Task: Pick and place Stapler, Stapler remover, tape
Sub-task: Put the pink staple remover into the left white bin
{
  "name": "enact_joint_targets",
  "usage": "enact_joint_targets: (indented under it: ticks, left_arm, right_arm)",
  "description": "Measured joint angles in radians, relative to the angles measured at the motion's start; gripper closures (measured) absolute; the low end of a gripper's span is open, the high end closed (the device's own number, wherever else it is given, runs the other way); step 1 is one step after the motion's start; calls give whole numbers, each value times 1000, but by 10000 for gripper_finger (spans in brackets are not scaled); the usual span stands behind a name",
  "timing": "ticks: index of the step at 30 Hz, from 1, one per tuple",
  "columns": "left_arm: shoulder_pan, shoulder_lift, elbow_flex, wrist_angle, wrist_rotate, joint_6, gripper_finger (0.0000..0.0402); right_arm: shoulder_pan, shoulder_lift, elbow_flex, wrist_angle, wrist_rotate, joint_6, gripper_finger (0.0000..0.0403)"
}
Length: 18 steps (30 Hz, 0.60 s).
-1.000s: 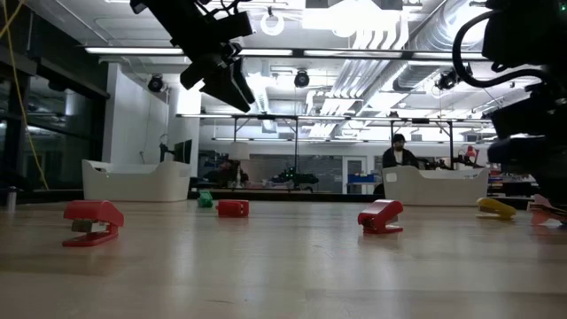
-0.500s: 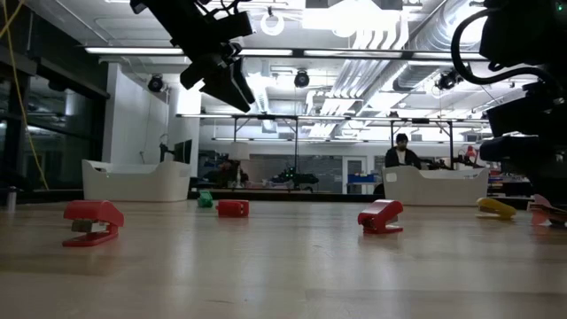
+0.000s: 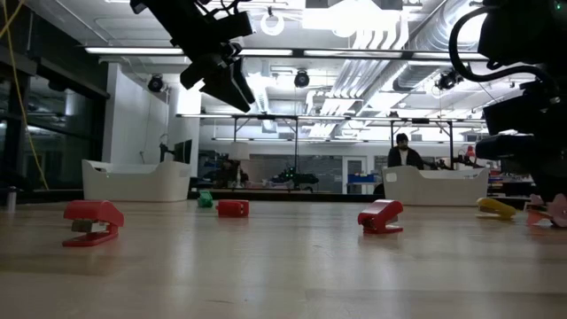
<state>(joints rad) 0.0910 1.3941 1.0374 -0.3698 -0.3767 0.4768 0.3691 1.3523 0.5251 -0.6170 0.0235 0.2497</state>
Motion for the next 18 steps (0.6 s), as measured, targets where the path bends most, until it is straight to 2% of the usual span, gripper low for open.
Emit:
enact_joint_targets:
  ticks: [9,15,18]
  left_arm:
    - [0,0,0,0,0,-2,181]
    - [0,0,0,1,0,-7,181]
    - [0,0,0,8,4,-7,181]
  right_arm:
    - [1,6,38,-8,26,37,323]
    - [-2,5,124,101,182,19,323]
    - [-9,5,145,238,255,-35,323]
